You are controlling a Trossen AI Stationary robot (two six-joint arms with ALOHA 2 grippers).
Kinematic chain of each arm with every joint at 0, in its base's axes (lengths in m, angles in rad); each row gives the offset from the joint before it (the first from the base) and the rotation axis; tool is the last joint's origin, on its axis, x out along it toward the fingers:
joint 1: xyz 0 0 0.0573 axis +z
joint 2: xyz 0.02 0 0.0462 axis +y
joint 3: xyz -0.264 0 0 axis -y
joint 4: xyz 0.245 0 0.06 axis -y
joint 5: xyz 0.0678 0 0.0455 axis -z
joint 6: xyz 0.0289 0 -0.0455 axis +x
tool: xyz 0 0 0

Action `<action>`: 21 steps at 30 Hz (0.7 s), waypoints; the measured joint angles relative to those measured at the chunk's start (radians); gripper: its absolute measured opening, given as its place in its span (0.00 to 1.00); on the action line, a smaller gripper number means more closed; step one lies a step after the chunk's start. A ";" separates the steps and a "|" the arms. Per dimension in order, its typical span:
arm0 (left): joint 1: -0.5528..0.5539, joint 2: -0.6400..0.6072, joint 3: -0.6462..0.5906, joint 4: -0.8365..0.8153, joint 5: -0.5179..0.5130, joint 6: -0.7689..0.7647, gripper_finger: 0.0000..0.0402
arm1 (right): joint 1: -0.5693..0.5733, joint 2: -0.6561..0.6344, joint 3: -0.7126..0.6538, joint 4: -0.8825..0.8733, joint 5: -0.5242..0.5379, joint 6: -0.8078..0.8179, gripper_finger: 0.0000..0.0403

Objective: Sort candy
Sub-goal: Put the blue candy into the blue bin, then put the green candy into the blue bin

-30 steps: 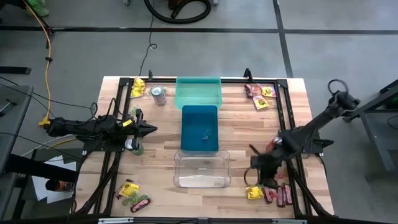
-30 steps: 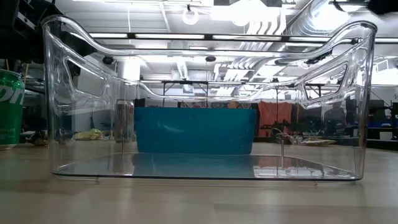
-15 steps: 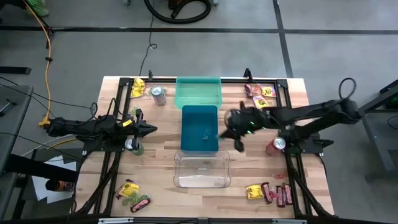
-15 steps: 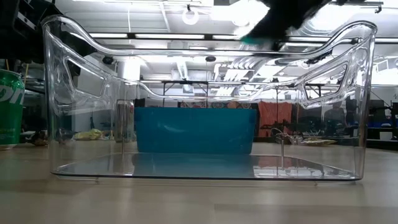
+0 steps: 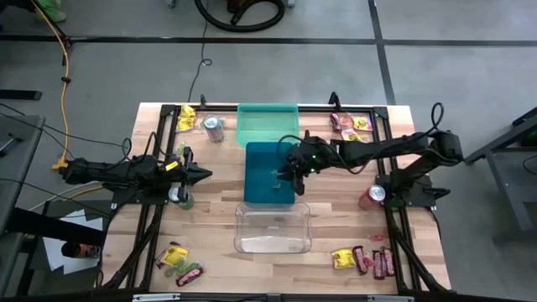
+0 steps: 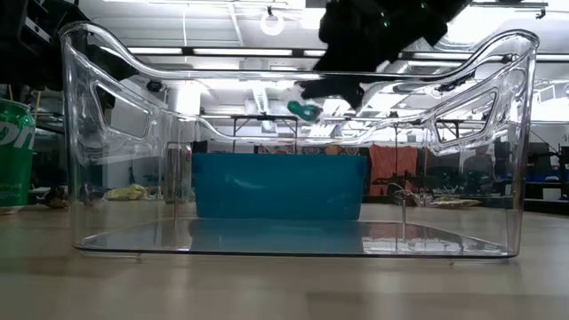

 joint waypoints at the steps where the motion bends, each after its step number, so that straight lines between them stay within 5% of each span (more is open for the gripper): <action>1: 0.000 0.000 0.000 0.000 0.000 0.000 0.00 | 0.000 0.001 0.018 -0.016 0.008 -0.009 0.35; 7: 0.000 0.000 0.000 0.000 0.000 0.000 0.00 | -0.017 0.002 0.137 -0.156 0.079 -0.074 0.58; 14: 0.000 0.000 0.000 0.132 -0.026 -0.202 0.00 | -0.040 0.003 0.165 -0.243 0.048 -0.022 0.62; 18: 0.014 0.002 0.002 0.438 -0.301 -0.351 0.00 | -0.039 0.003 0.165 -0.203 0.044 0.014 0.62; 21: 0.023 0.007 0.050 0.499 -0.448 -0.361 0.00 | -0.044 0.003 0.165 -0.181 0.054 0.044 0.62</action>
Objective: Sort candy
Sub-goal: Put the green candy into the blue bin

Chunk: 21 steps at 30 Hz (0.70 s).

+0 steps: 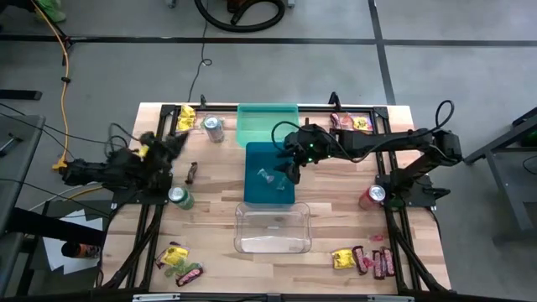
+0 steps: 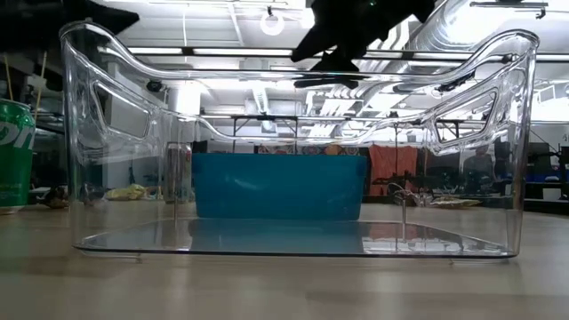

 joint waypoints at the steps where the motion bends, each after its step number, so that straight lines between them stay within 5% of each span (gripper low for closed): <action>1: 0.005 0.011 0.033 -0.021 -0.027 0.004 0.00 | -0.003 0.000 0.000 0.001 0.001 0.003 0.62; 11: 0.108 0.437 0.527 -0.320 -0.179 0.197 0.00 | -0.061 0.000 0.000 0.006 0.008 -0.012 0.62; 15: 0.233 0.598 0.783 -0.798 -0.196 0.126 0.04 | -0.085 0.000 0.000 -0.014 0.007 -0.014 0.62; 21: 0.460 0.799 1.062 -1.535 -0.026 -0.084 0.20 | -0.105 0.000 -0.001 -0.084 -0.021 -0.062 0.62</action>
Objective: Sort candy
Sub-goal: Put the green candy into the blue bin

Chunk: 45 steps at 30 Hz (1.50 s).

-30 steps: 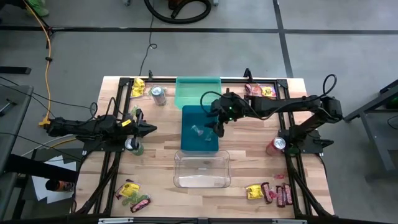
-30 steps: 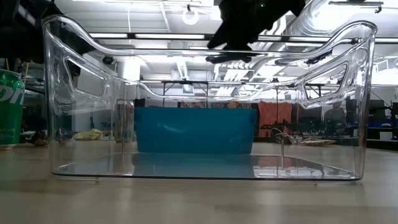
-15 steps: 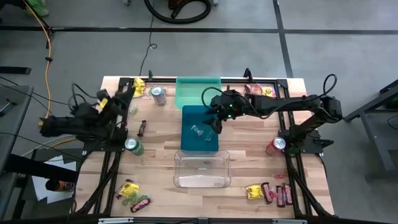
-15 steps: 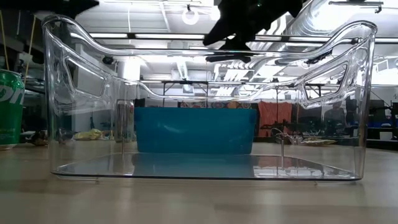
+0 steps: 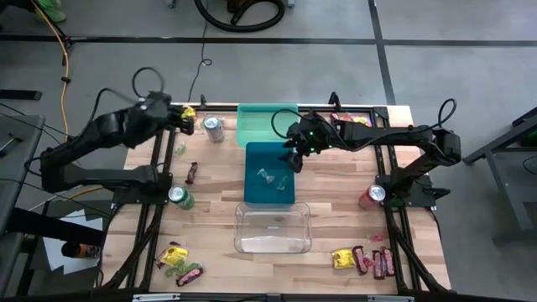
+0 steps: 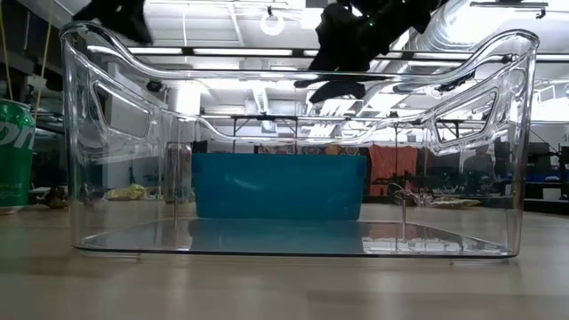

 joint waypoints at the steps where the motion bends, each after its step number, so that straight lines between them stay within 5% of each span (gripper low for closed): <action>1: 0.031 0.024 0.017 -0.070 0.029 -0.028 0.23 | -0.001 0.000 0.000 -0.012 0.000 -0.013 0.62; 6: 0.165 0.119 -0.012 -0.299 0.239 -0.099 0.34 | 0.000 0.000 0.000 -0.047 -0.002 -0.055 0.62; 10: 0.236 0.192 -0.105 -0.300 0.322 -0.103 0.36 | 0.000 0.000 0.000 -0.060 -0.002 -0.057 0.62; 20: 0.355 0.385 -0.309 -0.241 0.300 -0.053 0.37 | 0.000 -0.001 0.000 -0.065 -0.002 -0.057 0.62; 27: 0.418 0.455 -0.434 -0.053 0.297 -0.030 0.37 | 0.000 -0.001 0.000 -0.065 0.021 -0.058 0.62; 45: 0.532 0.686 -0.448 0.140 0.336 0.084 0.36 | 0.000 -0.001 0.000 -0.065 0.022 -0.050 0.62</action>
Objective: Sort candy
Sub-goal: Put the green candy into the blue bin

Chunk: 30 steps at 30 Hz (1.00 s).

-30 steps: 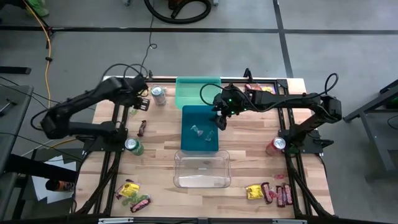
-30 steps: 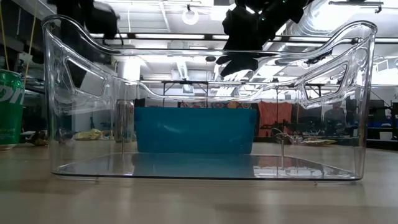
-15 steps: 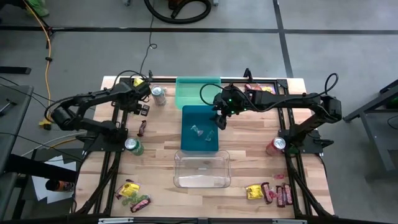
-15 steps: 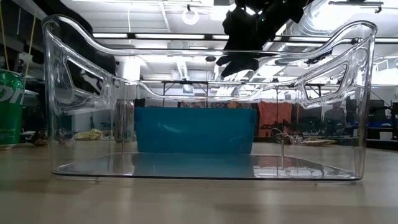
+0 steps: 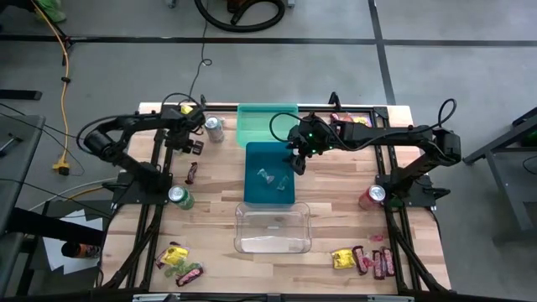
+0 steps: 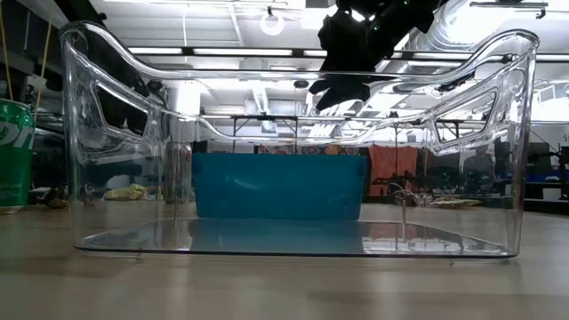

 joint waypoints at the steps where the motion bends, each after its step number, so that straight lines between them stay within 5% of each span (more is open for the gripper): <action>1: -0.001 0.007 0.001 0.002 0.007 0.011 0.35 | 0.000 0.000 0.000 0.000 0.000 0.000 0.62; 9: -0.017 -0.062 -0.003 -0.031 0.129 0.046 0.03 | 0.000 0.000 0.000 0.000 0.000 0.000 0.62; 19: -0.069 -0.501 0.133 -0.082 0.287 0.011 0.01 | 0.000 0.000 -0.001 0.012 0.024 -0.007 0.62; 24: -0.214 -0.675 0.164 0.156 0.433 -0.080 0.00 | 0.000 -0.022 -0.001 0.066 0.017 -0.007 0.62; 30: -0.537 -0.649 0.166 0.473 0.407 -0.130 0.00 | -0.012 -0.086 -0.001 0.062 0.018 -0.033 0.62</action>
